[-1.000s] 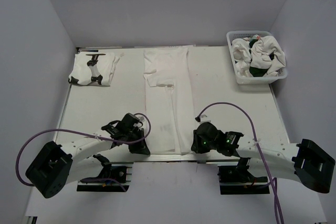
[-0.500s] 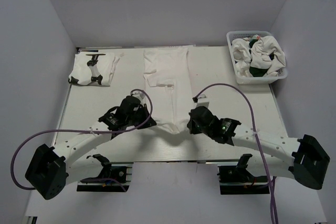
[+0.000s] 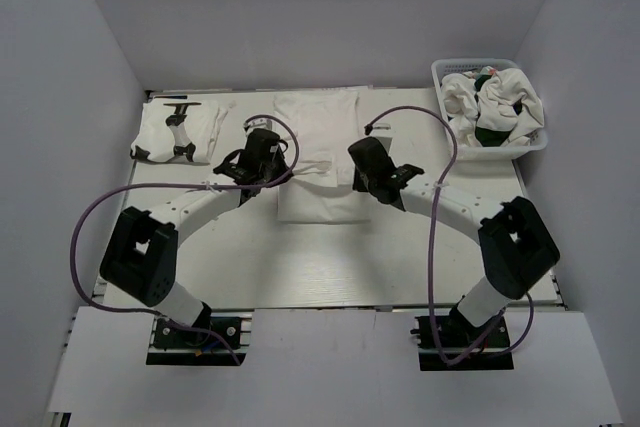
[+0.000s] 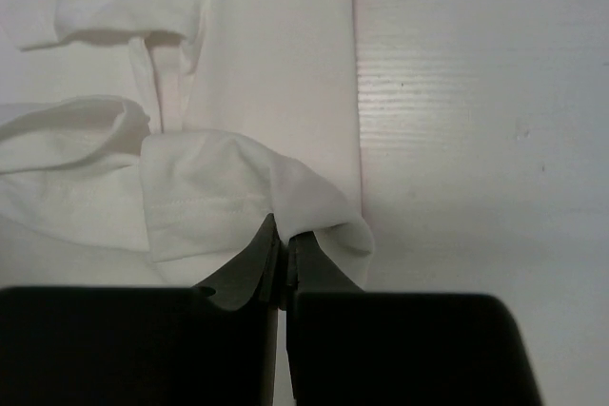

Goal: Fold and stack the t-shirts

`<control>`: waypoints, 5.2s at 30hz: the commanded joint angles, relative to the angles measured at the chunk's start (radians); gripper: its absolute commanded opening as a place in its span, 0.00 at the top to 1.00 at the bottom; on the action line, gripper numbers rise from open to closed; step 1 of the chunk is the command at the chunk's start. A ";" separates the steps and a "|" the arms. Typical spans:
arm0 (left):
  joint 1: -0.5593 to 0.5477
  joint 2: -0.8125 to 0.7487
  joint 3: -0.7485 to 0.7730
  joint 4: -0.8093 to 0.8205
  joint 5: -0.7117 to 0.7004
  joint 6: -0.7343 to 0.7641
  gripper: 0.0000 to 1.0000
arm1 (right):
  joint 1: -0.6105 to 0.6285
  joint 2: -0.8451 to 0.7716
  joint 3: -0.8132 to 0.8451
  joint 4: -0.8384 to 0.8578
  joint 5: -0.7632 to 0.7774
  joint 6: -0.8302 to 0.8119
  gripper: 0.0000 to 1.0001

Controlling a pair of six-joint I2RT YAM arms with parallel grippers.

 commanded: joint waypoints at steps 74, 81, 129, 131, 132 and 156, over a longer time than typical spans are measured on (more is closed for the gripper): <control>0.165 0.078 -0.286 0.200 0.422 0.105 1.00 | -0.220 0.083 -0.234 0.279 -0.583 -0.032 0.46; 0.165 -0.014 -0.306 0.162 0.432 0.105 1.00 | -0.223 0.073 -0.275 0.272 -0.623 0.003 1.00; 0.240 0.588 0.627 0.061 0.168 0.164 0.84 | -0.448 0.647 0.809 -0.183 -0.691 -0.080 0.83; 0.240 0.622 0.682 0.035 0.179 0.164 0.50 | -0.459 0.672 0.835 -0.123 -0.724 -0.084 0.10; 0.249 0.631 0.694 0.024 0.191 0.164 0.07 | -0.456 0.691 0.844 -0.114 -0.729 -0.096 0.10; 0.221 0.493 0.413 0.213 0.533 0.238 0.00 | -0.402 0.582 0.692 0.040 -0.927 -0.178 0.10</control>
